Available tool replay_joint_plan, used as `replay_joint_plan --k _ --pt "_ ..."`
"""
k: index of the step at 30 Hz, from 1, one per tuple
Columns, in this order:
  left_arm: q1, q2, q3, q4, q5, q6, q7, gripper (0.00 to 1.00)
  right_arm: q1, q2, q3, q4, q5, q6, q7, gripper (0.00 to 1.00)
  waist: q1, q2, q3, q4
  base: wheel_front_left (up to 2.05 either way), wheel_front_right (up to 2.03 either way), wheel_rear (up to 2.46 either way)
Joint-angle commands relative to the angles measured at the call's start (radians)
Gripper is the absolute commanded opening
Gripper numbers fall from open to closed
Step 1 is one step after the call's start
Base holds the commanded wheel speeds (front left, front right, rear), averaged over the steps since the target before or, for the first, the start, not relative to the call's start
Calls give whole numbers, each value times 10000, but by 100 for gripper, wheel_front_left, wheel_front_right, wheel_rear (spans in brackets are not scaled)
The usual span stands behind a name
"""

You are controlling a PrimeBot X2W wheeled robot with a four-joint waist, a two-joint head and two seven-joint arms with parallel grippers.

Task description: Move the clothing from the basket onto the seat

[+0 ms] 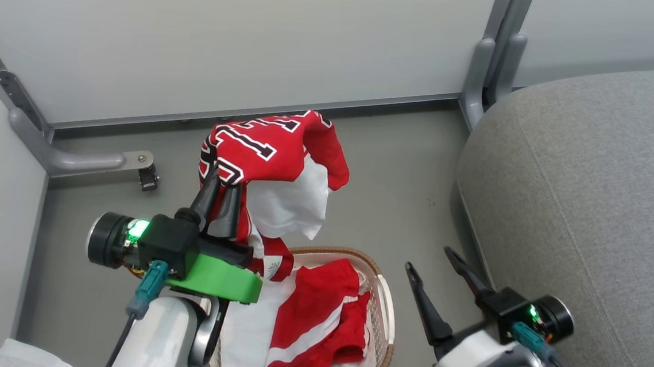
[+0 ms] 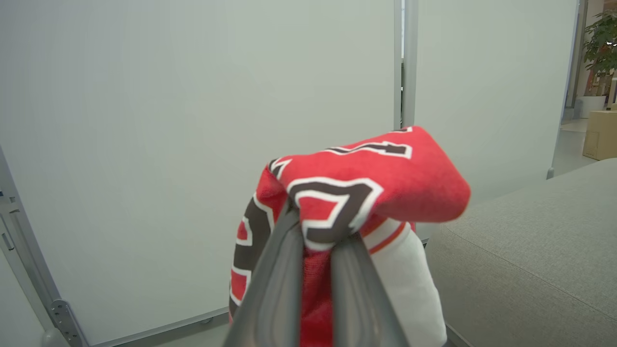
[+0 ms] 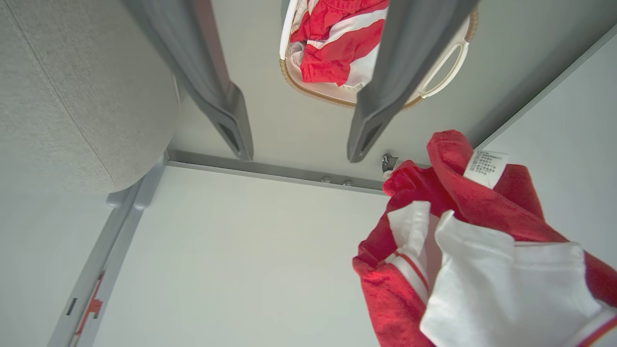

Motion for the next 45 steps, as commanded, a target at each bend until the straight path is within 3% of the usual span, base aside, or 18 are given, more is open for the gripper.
replay_joint_plan --k 1,9,18,28,29,30,31,36,37,39,40,45 --pt "189 6 -89 -70 -57 -59 -7 0 -494 -256 474 -114 -18 -3 -17 100 1 0 35 82 0 0 0" --pt "188 -3 -653 -31 -206 -126 -7 0 -3672 -1609 3474 425 538 -6 -17 100 1 0 142 473 0 0 0" --pt "-213 -6 -1589 -4 -656 13 -7 0 -5857 -1641 6136 1693 2459 -6 -11 100 1 0 222 1045 0 0 0" --pt "-442 -6 -2603 -21 -1152 71 -6 0 -6189 -1002 6041 2564 2425 -6 -11 100 1 0 344 1844 0 0 0" --pt "-448 -8 -2671 -19 -1174 71 -7 0 -6188 -930 6034 2637 2465 -6 -11 48 1 0 355 1913 0 0 0" --pt "-457 -10 -2732 -13 -1225 82 -6 0 -6178 -857 5974 2697 2556 -6 -11 18 1 0 376 1984 0 0 0" --pt "-481 -10 -2768 3 -1231 80 -6 0 -6181 -839 5947 2784 2561 -6 -11 0 1 0 393 2039 0 0 0" --pt "-546 -10 -2801 72 -1208 176 -4 0 -6003 -804 5361 2642 2521 -6 -12 0 1 0 524 2103 0 0 0" --pt "-536 -8 -2761 68 -1168 190 -3 8 -5947 -806 5215 2568 2466 -6 -12 0 1 0 547 2059 0 0 0" --pt "-497 -12 -2716 4 -1098 221 -3 78 -5808 -842 4835 2391 2317 -6 -11 0 1 0 578 1944 0 0 0" --pt "-456 -9 -2691 35 -1051 201 -1 99 -5731 -844 4604 2266 2230 -6 -12 0 1 0 596 1846 0 0 0" --pt "-414 -6 -2561 59 -967 123 -3 100 -5265 -870 3289 1389 1614 -6 -11 0 1 0 687 1259 0 0 0"
